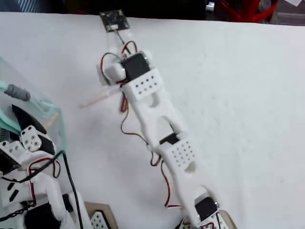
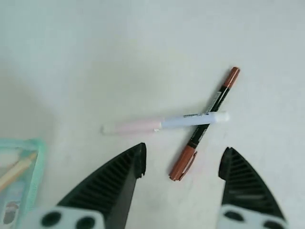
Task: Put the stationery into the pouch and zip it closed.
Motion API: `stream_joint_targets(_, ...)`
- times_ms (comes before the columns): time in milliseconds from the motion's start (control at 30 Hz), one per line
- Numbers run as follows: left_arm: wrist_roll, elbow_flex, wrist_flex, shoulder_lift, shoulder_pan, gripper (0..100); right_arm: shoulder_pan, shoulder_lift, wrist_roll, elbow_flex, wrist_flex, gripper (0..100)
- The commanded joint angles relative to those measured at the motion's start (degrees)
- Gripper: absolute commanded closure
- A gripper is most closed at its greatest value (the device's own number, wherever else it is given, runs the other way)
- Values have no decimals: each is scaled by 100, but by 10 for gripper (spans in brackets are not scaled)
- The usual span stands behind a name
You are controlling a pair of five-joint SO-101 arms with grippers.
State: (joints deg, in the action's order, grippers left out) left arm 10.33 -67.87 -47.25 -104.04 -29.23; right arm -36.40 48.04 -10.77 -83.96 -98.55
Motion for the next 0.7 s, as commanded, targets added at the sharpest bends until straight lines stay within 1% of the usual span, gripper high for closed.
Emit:
stream_joint_targets(0,53,255,62,-75,-40,976,127,-901,167,501,-40,757)
stream_joint_targets(67,53,255,62,-75,-40,976,22,-1103,158,1108,-13,757)
stream_joint_targets(133,53,255,62,-75,-40,976,-101,-1103,158,1635,242,757)
stream_joint_targets(233,53,255,62,-75,-40,976,-84,-857,88,2259,1095,757)
stream_joint_targets(300,53,255,62,-75,-40,976,57,-585,-193,2523,1692,757)
stream_joint_targets(400,53,246,53,-75,-40,976,145,-127,-501,2576,2079,758)
stream_joint_targets(567,53,246,44,-75,119,976,163,356,-519,2576,2668,758)
stream_joint_targets(667,44,220,26,-75,277,976,119,549,-536,2576,2765,758)
